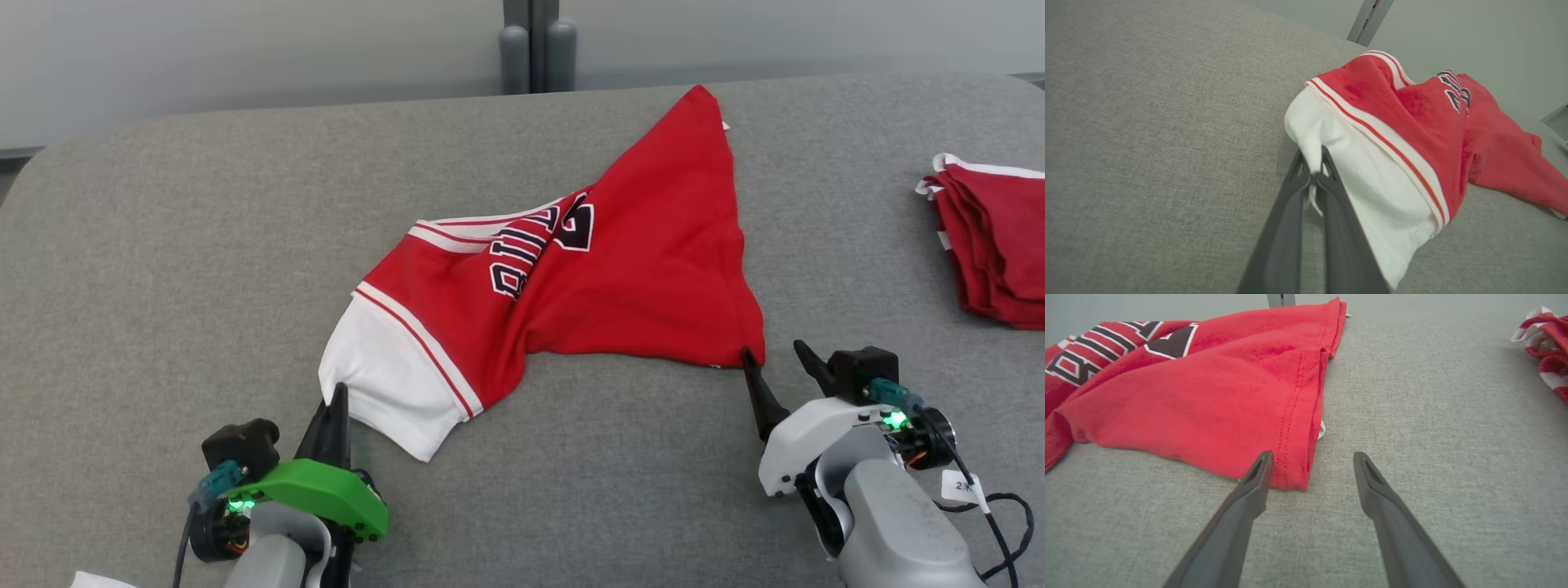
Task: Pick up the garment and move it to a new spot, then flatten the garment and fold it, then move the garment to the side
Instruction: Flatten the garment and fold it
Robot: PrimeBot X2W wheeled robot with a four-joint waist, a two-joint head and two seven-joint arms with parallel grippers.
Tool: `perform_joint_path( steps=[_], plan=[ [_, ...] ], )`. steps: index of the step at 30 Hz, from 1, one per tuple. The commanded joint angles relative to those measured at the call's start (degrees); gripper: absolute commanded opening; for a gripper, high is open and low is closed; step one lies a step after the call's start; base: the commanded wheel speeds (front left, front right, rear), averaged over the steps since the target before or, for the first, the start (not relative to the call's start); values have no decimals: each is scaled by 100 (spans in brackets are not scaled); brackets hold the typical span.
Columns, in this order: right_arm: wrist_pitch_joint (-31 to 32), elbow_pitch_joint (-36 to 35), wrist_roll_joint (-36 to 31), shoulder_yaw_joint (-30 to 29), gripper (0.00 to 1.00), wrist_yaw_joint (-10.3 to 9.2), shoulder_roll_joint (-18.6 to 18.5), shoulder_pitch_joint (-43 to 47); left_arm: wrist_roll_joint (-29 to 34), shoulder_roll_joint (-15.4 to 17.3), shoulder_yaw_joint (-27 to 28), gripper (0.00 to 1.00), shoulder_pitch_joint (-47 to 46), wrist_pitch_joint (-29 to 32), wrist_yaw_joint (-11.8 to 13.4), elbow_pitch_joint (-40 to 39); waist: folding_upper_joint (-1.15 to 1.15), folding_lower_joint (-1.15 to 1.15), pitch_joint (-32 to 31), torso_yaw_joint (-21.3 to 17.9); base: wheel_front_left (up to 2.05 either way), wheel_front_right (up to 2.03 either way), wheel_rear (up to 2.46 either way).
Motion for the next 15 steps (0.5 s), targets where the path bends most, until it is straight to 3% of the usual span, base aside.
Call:
perform_joint_path(
  steps=[1, 7, 9, 11, 15],
  plan=[
    [21, 182, 60, 46, 100, -9, -21, -138, 78, 19, 19, 0, 40, -27, 24, -47, 0, 0, 124, 139, 0, 0, 0],
    [61, 900, 176, 195, 98, -9, -20, -479, 129, 3, 55, 0, 102, -25, 74, -200, 0, 0, 210, 249, 0, 0, 0],
    [59, 1091, 257, 276, 37, -8, -13, -523, 168, 1, 81, 0, 127, -26, 76, -239, 0, 0, 216, 253, 0, 0, 0],
    [50, 1227, 330, 354, 4, -6, -11, -564, 175, -1, 109, 0, 146, -26, 82, -279, 0, 0, 207, 240, 0, 0, 0],
    [2, 1318, 500, 517, 0, -6, -6, -614, 250, -5, 156, 0, 217, -27, 69, -374, 0, 0, 131, 161, 0, 0, 0]
  ],
)
